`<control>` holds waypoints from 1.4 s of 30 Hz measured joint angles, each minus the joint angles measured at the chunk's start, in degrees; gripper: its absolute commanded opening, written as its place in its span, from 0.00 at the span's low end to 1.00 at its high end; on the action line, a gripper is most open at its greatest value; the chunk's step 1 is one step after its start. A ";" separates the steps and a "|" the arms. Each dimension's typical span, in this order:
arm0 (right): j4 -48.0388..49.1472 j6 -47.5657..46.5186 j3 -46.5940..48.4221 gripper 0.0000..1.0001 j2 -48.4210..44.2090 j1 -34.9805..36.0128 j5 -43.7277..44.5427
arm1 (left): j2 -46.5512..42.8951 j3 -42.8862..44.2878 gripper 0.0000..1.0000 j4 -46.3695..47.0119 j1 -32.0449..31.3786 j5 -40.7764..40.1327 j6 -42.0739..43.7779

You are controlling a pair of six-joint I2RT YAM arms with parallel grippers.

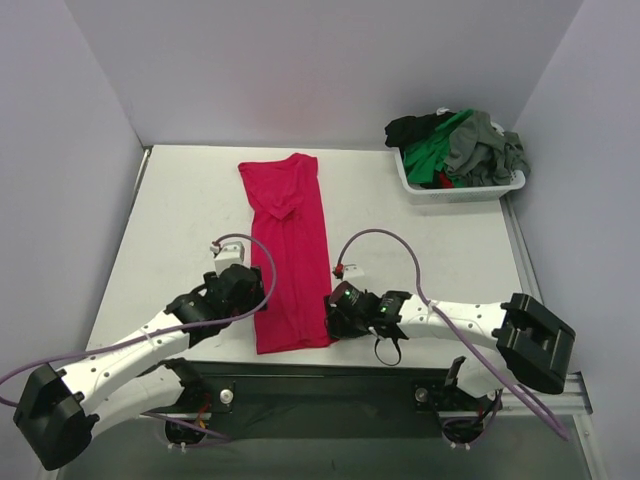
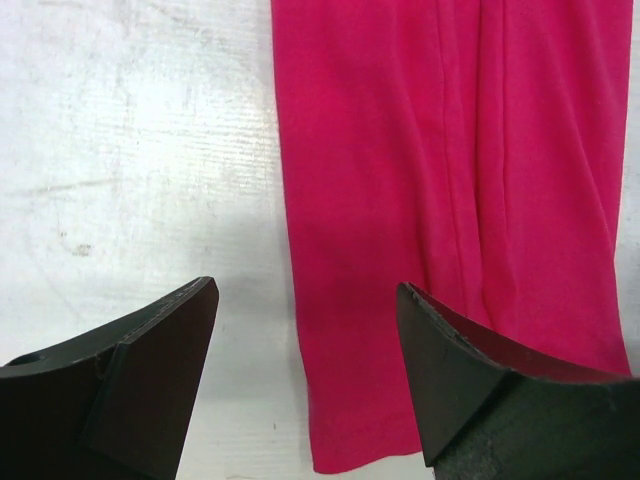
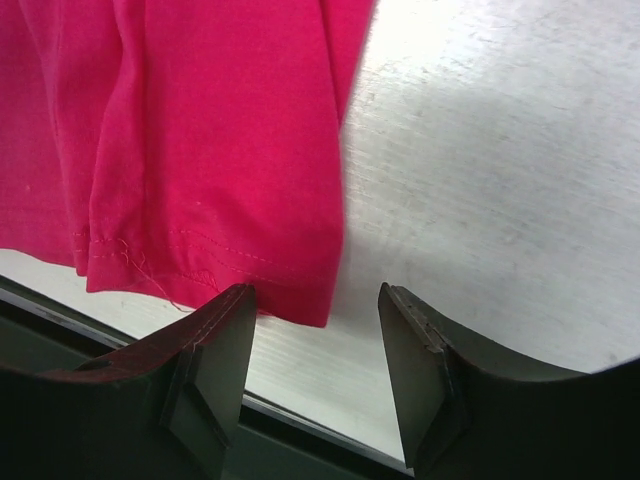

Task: Fold and stack the t-shirts
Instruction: Grab the bottom of the folded rectangular tshirt with both arms

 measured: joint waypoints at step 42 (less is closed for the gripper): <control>7.39 1.75 -2.19 0.23 4.04 1.29 -2.23 | -5.90 -11.72 0.64 -7.82 -18.34 -0.79 -25.51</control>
